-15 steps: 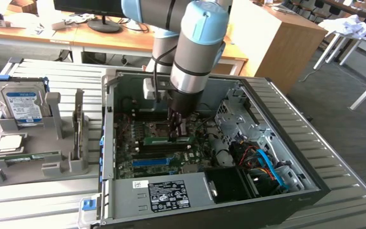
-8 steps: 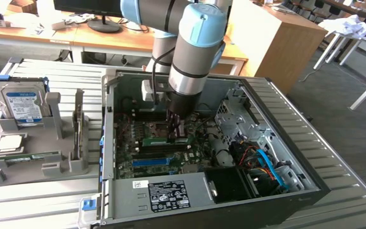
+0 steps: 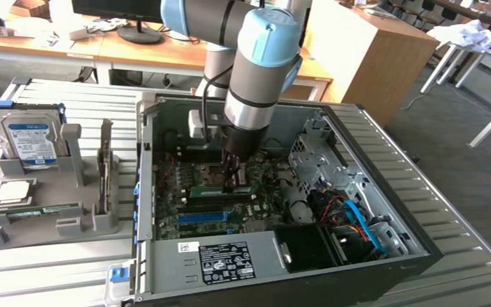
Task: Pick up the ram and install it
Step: 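Insert the ram into the slot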
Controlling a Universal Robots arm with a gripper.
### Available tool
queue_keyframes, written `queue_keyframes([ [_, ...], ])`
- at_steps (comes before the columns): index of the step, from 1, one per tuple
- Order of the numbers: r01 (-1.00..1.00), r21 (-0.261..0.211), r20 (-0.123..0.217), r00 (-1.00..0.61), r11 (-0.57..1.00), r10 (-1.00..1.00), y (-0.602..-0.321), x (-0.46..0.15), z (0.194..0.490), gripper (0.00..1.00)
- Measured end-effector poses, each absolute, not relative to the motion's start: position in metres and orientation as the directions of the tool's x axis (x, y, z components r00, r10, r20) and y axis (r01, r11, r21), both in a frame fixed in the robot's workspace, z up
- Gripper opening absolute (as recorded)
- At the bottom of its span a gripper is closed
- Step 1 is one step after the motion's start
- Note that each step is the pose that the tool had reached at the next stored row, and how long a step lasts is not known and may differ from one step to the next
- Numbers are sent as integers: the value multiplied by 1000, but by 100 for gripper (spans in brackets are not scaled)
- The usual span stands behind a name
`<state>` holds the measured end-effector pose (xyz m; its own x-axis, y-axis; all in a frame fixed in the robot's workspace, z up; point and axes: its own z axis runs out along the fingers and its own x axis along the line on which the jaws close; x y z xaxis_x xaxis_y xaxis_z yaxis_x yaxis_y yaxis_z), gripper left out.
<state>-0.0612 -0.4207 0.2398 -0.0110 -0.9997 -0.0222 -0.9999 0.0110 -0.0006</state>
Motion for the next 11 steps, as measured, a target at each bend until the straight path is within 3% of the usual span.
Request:
queue_keyframes([
  [11,-1000,-1,-22,-11,11,-1000,-417,-62,232,12],
])
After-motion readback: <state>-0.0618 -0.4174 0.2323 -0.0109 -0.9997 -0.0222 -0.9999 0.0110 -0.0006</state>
